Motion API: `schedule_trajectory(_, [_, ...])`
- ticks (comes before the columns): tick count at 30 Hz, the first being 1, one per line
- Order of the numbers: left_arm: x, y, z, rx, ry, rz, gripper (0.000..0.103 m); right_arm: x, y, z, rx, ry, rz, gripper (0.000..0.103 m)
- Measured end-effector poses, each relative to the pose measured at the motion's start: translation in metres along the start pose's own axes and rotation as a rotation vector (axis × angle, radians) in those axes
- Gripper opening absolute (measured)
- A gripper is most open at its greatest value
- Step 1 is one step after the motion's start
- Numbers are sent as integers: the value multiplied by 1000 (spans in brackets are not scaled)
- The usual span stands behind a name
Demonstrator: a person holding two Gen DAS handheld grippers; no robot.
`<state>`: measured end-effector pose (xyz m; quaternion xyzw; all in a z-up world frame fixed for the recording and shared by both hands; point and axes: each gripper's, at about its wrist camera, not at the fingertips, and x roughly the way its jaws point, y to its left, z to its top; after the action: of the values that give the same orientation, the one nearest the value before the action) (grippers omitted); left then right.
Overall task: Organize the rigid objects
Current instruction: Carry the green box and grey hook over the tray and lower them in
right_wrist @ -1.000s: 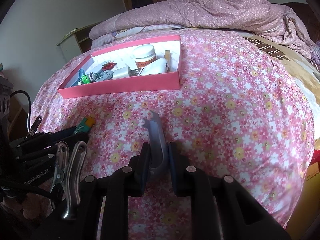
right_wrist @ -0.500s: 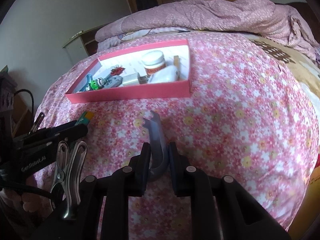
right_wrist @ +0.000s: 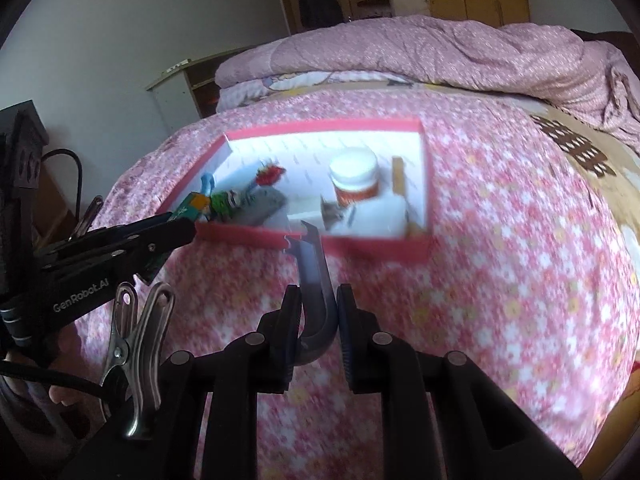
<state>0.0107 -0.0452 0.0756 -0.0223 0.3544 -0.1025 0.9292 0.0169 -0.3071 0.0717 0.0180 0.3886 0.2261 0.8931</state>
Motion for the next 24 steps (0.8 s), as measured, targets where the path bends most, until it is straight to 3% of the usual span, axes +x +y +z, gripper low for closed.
schedule_trajectory(17, [62,14,61,5,-4,28,24,59,11,68,-37,-25,29,19])
schedule_trajectory(24, [95,27,78,-15,35,38,24,82,3,84,-25,-16,20,19])
